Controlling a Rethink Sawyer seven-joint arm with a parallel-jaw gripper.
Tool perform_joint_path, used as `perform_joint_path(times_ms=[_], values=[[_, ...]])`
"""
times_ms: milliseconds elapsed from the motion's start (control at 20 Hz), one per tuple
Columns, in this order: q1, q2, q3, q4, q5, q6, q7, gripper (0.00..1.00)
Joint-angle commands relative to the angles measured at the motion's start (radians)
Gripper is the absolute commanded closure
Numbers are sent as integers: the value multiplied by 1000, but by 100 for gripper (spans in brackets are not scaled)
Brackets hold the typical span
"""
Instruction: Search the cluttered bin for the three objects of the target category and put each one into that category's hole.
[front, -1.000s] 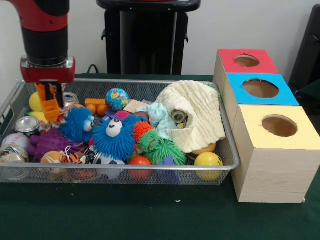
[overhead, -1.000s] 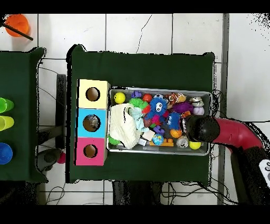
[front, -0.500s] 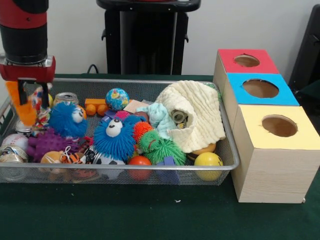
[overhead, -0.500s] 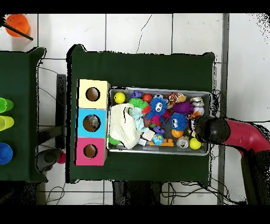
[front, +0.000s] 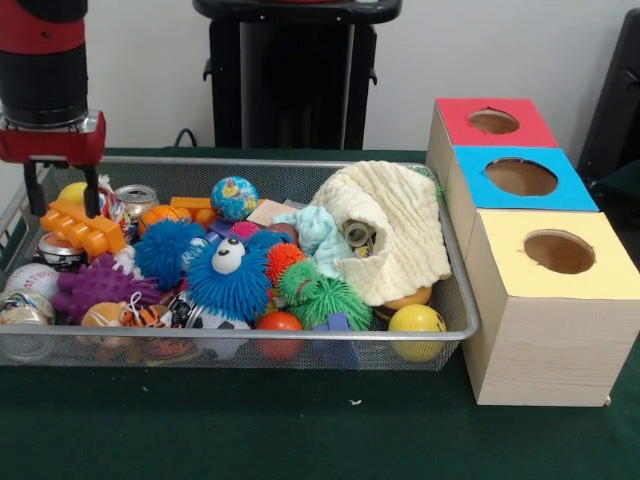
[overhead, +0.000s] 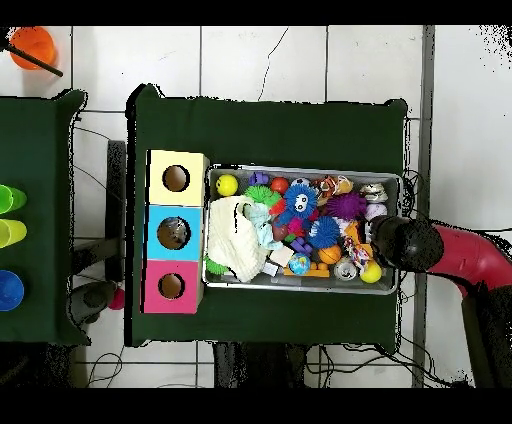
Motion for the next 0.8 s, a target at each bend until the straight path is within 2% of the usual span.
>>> perform_joint_path(times_ms=[50, 450, 600, 800], values=[[-14, 25, 96, -14, 22, 49, -121, 0], [-28, -31, 144, -6, 7, -28, -121, 0], [-39, -33, 180, -11, -18, -66, -151, 0], [-64, -30, 227, -6, -11, -131, -116, 0]])
